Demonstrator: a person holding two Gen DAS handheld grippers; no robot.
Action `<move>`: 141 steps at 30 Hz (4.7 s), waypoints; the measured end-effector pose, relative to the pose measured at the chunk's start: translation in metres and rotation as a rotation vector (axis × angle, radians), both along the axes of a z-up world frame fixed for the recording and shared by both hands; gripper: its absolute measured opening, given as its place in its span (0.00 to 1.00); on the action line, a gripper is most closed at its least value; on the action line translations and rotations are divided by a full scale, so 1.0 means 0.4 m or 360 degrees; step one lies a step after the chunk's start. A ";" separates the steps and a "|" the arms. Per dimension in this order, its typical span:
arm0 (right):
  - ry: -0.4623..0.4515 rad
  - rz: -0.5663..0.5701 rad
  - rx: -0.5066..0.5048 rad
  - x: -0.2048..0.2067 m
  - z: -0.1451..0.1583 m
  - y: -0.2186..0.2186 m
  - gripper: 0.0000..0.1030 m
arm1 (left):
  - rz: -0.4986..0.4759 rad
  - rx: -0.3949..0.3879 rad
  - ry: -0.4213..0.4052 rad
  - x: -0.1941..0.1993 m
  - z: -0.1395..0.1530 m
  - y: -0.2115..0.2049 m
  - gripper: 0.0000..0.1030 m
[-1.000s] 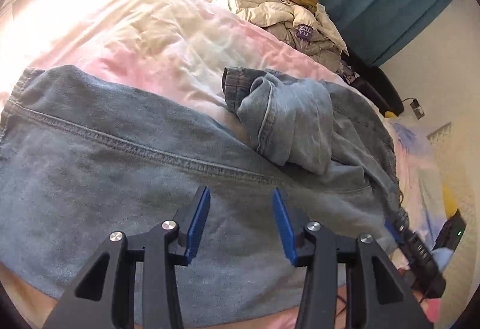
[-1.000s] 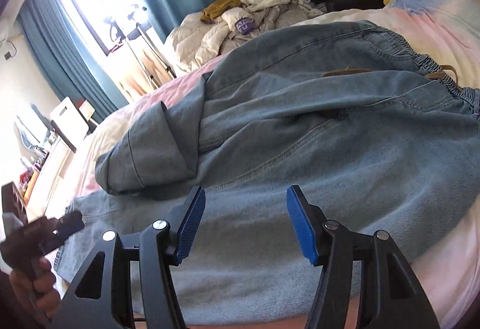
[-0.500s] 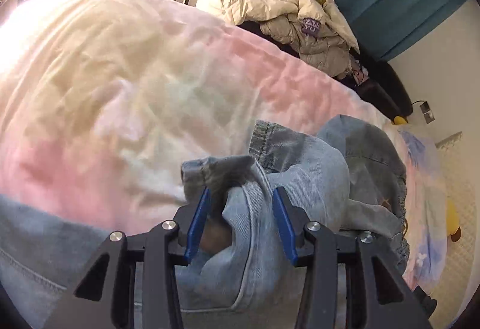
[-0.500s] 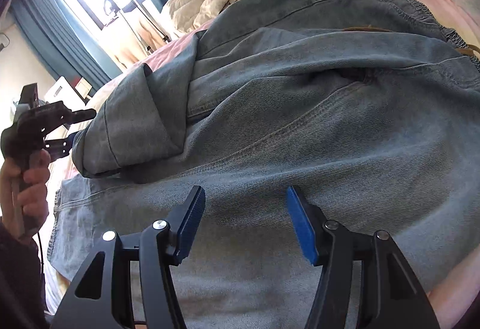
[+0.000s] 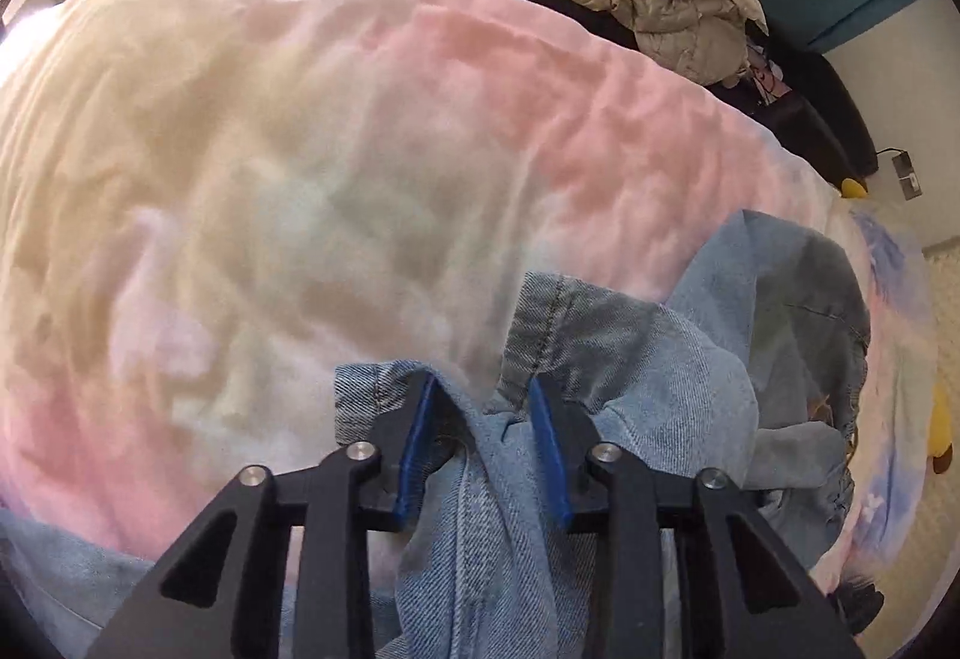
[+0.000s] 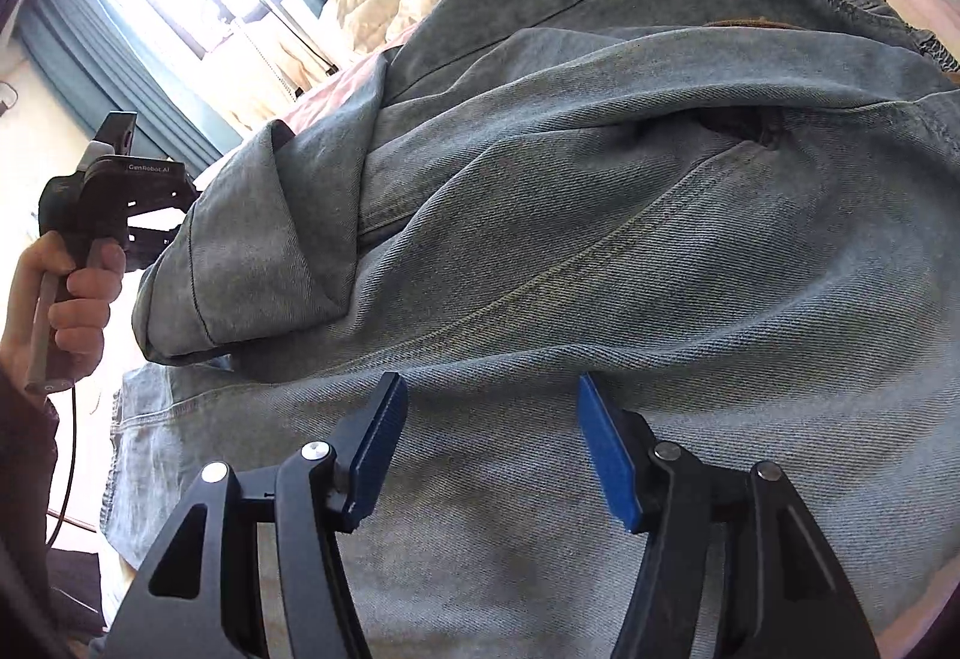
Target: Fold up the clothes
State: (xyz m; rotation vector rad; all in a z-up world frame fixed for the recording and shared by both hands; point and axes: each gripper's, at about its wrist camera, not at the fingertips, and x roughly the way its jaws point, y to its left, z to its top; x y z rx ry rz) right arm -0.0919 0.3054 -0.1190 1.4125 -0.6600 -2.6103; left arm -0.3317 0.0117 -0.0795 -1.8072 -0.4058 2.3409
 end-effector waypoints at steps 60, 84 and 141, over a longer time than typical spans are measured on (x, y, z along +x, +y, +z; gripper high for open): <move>0.0063 0.0008 0.0012 0.027 0.002 0.016 0.60 | 0.0955 -0.0207 0.0460 0.129 0.359 -0.345 0.04; 0.0061 0.0025 0.0041 0.029 0.006 0.003 0.60 | 0.1339 0.0447 0.0293 0.441 -0.013 -0.619 0.04; 0.0046 0.1288 0.0535 -0.224 0.176 -0.447 0.35 | 0.1268 0.0876 0.0283 0.391 -0.175 -0.595 0.20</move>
